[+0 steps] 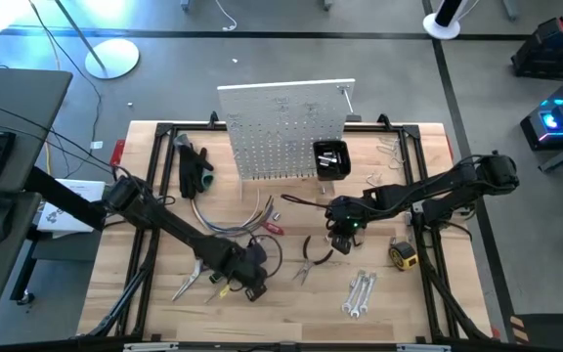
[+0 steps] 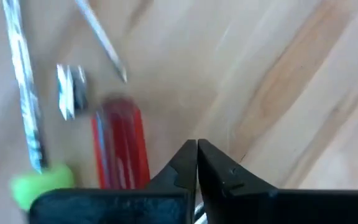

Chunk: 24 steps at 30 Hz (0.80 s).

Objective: Hang tools onto peg board
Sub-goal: Put the socket into the black bin on the peg board

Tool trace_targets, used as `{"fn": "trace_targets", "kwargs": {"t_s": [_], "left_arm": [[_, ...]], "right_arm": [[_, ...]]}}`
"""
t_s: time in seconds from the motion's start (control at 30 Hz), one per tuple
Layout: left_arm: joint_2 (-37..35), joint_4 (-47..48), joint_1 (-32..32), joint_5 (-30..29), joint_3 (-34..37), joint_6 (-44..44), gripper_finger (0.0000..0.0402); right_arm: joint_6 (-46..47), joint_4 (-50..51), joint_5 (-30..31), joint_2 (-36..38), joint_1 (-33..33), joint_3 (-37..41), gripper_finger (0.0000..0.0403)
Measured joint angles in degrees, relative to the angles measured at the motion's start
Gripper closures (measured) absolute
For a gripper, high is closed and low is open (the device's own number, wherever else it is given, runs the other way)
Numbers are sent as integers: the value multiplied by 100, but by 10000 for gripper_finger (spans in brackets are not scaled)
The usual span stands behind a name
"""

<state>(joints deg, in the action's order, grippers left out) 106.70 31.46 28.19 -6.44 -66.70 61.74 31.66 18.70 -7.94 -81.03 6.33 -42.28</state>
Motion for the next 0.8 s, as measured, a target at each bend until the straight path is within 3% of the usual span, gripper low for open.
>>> {"fn": "trace_targets", "kwargs": {"t_s": [0.2, 0.37, 0.57, 0.8], "left_arm": [[-214, 538, -152, 297, -2, -1552, 329], [-236, 462, 41, 618, 77, -2330, 266], [-236, 131, 427, 838, 135, -2281, 217], [-5, -310, 616, 612, 101, -2388, 208]], "right_arm": [[153, -11, 13, 0, 2, 0, 402], [192, -10, 39, 0, -2, 0, 402], [188, -11, 335, 0, -4, 0, 402], [70, -14, 601, 0, -9, -2, 402]]}}
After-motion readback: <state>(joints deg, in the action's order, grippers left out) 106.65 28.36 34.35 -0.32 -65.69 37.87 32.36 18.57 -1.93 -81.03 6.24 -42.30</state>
